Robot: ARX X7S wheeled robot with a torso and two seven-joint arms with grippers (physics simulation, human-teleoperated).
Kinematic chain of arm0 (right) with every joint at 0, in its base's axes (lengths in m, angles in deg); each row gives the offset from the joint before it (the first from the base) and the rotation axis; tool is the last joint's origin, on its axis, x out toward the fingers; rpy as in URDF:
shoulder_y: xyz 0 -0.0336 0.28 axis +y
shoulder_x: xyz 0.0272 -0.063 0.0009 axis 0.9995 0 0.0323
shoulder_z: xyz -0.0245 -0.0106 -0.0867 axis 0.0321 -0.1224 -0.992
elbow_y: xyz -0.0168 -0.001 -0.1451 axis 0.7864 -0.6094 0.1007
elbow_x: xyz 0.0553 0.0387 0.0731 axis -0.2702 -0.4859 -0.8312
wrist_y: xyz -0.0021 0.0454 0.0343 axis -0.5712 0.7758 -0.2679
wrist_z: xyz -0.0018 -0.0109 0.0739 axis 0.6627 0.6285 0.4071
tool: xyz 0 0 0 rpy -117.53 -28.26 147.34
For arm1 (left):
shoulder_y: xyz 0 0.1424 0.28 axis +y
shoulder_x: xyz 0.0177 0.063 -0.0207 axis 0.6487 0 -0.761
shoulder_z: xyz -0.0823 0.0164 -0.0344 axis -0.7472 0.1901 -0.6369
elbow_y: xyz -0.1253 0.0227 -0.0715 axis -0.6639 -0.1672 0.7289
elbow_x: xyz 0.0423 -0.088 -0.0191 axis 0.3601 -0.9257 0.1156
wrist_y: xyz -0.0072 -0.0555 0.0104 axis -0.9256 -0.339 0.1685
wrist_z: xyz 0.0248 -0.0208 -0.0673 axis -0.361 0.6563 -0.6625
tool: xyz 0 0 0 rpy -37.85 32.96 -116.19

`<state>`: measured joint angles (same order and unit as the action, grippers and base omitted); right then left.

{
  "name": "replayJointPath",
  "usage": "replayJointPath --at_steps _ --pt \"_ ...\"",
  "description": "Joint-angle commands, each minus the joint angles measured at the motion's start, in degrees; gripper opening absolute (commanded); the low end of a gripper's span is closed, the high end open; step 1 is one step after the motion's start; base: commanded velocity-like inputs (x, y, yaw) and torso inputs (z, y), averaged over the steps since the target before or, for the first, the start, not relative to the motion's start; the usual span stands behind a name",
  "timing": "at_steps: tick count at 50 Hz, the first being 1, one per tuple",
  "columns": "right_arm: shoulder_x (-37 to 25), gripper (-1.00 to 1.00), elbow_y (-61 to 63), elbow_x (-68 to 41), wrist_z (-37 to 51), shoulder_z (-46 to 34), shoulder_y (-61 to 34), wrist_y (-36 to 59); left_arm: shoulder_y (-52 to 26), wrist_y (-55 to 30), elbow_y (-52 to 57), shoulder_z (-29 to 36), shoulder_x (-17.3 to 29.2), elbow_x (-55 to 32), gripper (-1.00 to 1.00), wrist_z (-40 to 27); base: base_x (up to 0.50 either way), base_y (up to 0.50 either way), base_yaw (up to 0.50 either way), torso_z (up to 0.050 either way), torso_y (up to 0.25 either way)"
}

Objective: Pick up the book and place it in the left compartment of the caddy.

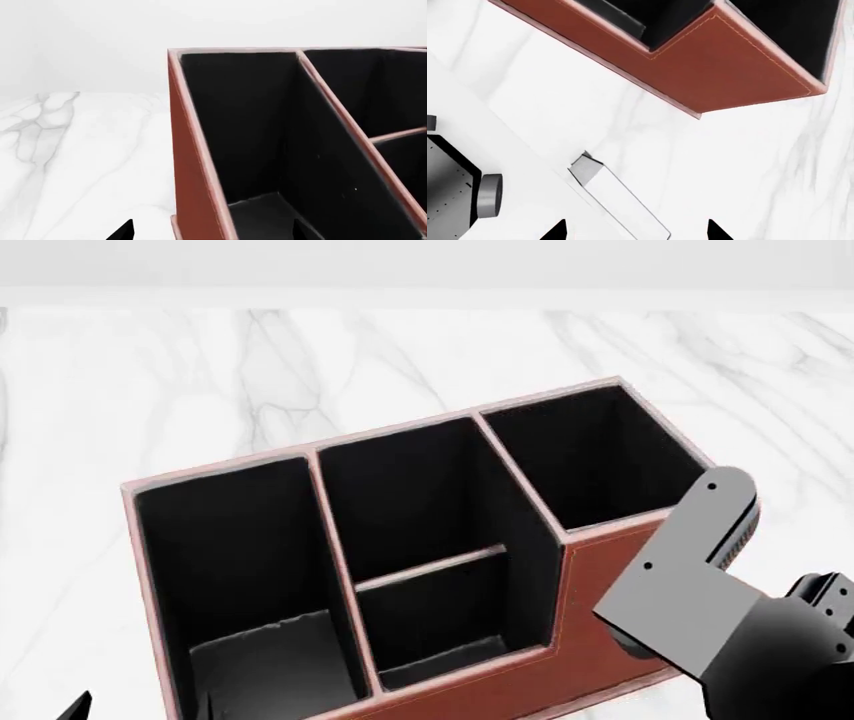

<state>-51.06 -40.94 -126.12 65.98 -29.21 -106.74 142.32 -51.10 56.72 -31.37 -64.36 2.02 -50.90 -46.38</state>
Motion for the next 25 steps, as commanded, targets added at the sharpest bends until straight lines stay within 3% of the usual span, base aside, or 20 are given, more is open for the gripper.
replayJointPath --at_steps 1,25 --pt "-0.52 1.0 0.14 3.18 -2.19 -1.13 0.65 -1.28 -0.04 0.17 -0.1 0.27 0.17 -0.1 1.0 -0.25 0.0 0.0 0.0 0.0 0.0" --pt "-0.64 1.0 -0.57 11.88 -7.91 -3.52 7.36 -6.58 -0.04 0.29 0.11 0.79 0.64 -0.64 1.0 -0.73 0.0 0.0 0.0 0.0 0.0"
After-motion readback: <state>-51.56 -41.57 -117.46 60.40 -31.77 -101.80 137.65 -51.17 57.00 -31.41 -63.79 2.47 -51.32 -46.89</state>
